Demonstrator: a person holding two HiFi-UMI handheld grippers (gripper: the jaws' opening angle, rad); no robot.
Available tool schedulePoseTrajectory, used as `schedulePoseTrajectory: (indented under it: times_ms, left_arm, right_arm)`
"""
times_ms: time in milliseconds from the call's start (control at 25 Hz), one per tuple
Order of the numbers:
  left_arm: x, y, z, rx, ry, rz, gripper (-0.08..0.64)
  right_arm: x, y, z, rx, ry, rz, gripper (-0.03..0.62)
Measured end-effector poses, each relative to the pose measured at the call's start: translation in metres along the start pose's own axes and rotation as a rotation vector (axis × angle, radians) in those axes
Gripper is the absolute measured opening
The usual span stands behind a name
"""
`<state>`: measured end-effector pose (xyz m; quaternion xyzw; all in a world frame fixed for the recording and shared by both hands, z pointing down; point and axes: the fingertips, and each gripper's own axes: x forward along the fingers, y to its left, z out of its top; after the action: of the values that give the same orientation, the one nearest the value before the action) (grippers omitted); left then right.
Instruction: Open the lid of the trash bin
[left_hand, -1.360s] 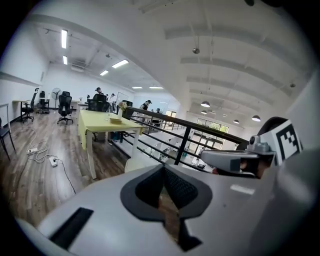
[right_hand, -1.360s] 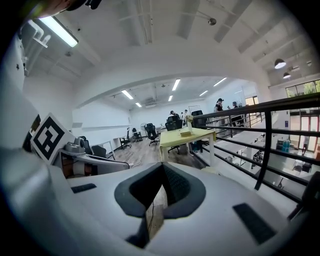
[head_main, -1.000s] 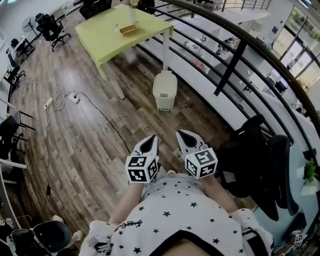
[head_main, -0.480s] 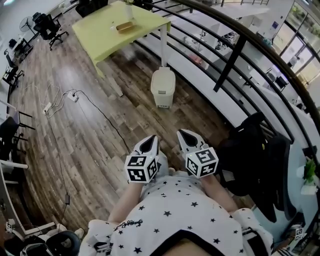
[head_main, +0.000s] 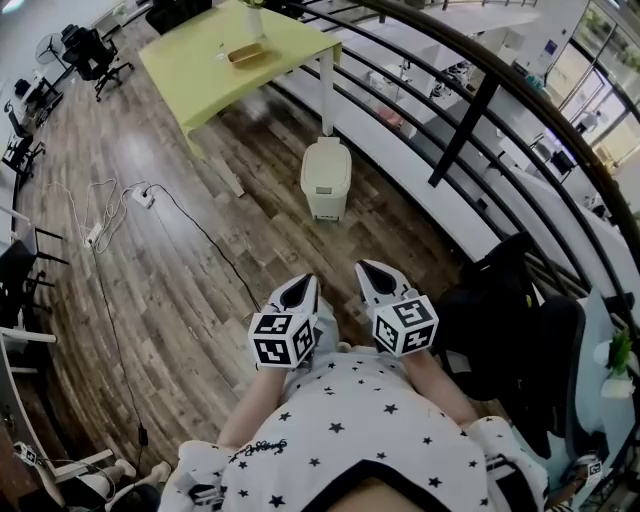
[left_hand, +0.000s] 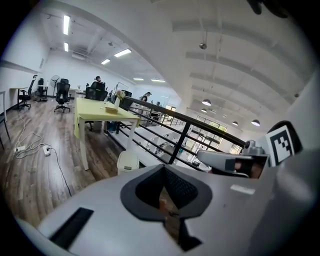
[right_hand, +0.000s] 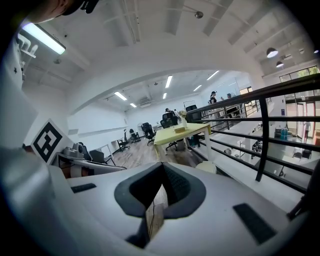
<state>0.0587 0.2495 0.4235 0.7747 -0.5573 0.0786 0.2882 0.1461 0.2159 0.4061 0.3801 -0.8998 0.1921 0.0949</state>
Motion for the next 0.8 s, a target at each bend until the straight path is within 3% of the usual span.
schedulePoseTrajectory:
  times_ms: [800]
  left_arm:
    - [0.11, 0.069, 0.108, 0.03, 0.035, -0.039, 0.012]
  right_arm:
    - [0.125, -0.054, 0.079, -0.004, 0.025, -0.019, -0.006]
